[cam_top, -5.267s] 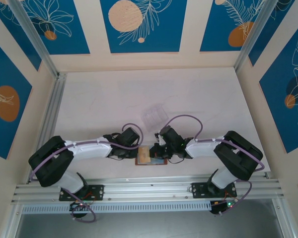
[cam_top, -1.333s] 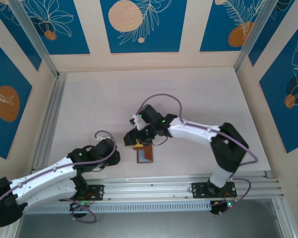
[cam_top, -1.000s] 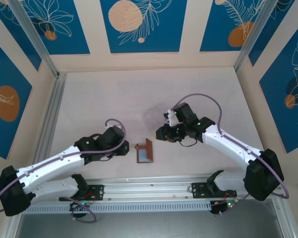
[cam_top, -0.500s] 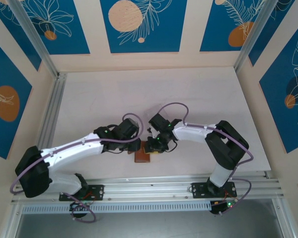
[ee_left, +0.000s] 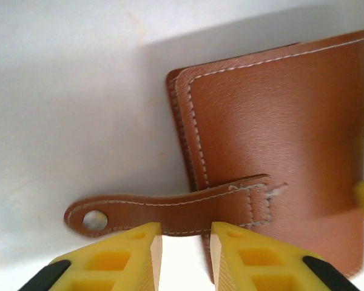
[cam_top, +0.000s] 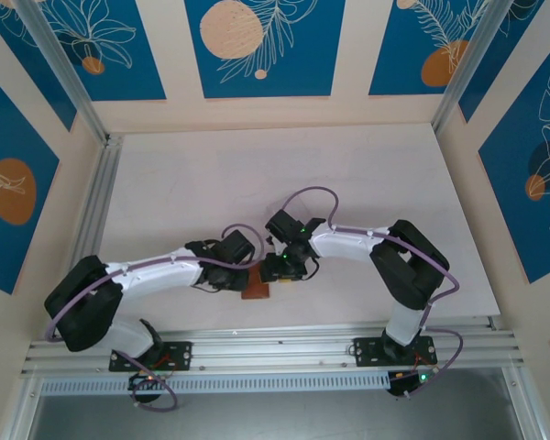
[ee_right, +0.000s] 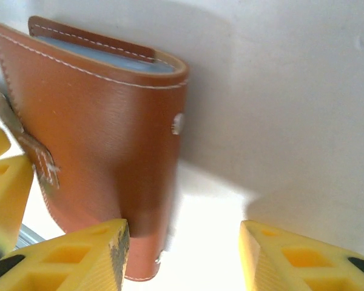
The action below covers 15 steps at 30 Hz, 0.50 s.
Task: Put the credit cards into the card holder
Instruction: Turn over the card holder at the bottom-center of the table.
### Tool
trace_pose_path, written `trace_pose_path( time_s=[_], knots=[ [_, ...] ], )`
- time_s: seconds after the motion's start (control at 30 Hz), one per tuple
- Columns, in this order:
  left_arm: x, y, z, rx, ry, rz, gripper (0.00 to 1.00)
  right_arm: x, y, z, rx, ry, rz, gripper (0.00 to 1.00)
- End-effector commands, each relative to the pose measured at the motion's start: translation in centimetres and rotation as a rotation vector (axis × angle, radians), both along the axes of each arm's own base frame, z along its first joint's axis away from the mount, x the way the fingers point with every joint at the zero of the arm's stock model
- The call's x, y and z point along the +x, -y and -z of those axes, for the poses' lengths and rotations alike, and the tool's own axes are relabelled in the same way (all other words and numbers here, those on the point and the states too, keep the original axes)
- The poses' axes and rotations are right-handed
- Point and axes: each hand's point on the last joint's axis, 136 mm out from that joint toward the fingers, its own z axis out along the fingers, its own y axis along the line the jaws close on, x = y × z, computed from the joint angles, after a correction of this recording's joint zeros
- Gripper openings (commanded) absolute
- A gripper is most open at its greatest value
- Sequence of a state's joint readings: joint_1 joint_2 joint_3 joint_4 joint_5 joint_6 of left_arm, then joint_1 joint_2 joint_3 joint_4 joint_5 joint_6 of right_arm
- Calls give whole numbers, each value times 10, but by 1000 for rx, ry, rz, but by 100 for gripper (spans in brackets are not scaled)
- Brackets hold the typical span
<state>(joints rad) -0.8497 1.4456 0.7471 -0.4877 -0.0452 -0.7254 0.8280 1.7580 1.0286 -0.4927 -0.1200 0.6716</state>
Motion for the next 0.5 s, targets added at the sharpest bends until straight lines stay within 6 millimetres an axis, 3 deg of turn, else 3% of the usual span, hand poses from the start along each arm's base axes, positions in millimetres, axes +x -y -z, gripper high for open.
trace_pose_path(
  time_s=[0.0,0.27,0.47],
  knots=[
    [3,-6,16,23,-3,-9,27,-1,-1,-5,7,-12,-25,53],
    [-11,-18,42,45,-50,-27,25,6,-14,-24,244,-66,18,70],
    [-18,-22,50,29,-64,-47,25,3,-39,-18,333,-137,1,67]
  ],
)
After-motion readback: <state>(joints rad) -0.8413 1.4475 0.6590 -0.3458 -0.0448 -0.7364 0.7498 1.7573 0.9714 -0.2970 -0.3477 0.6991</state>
